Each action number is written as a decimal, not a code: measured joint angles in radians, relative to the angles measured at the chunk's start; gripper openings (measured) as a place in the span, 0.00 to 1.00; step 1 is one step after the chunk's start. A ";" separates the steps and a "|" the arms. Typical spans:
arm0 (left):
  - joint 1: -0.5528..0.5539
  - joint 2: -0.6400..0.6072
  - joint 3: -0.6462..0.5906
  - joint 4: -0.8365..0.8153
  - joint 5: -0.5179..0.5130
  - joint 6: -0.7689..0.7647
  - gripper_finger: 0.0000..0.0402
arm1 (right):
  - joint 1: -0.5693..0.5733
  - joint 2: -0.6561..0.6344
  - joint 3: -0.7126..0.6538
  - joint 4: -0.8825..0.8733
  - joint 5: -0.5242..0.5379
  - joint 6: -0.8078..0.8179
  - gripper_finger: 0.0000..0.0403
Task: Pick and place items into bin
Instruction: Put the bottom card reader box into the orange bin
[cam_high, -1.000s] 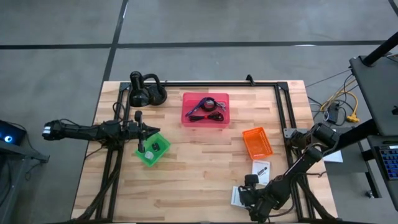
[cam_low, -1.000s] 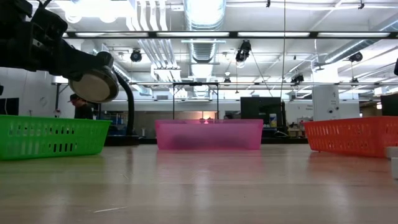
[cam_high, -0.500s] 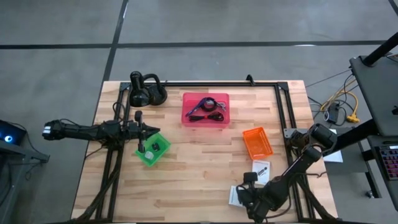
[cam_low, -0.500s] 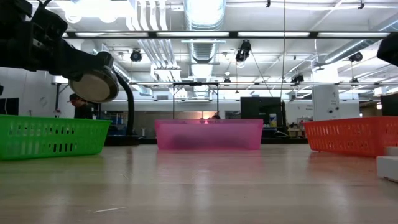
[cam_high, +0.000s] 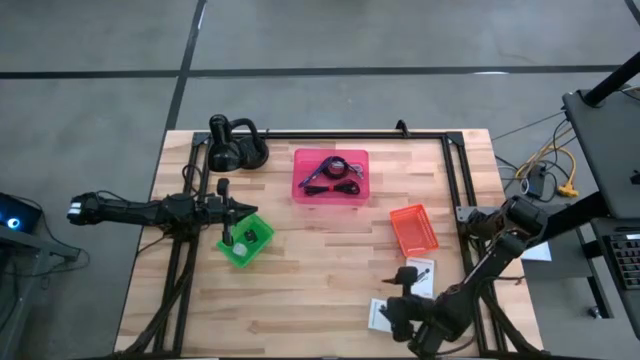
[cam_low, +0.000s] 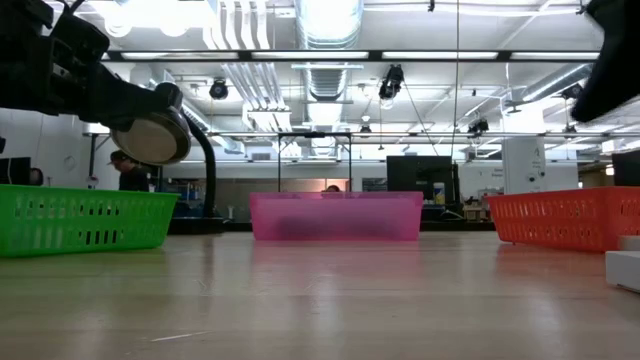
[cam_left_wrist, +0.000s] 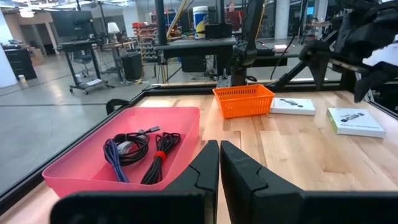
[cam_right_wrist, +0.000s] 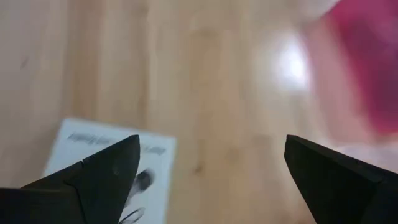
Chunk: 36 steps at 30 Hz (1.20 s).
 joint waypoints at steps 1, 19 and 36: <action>0.000 0.001 0.000 0.001 0.000 0.000 0.00 | 0.012 -0.003 -0.003 -0.018 0.051 0.022 0.94; 0.000 0.028 -0.001 0.001 0.000 -0.025 0.00 | 0.222 -0.011 -0.009 -0.127 -0.040 0.352 0.94; 0.000 0.033 -0.001 0.001 0.000 -0.027 0.00 | 0.312 -0.014 -0.103 0.048 -0.191 0.585 0.69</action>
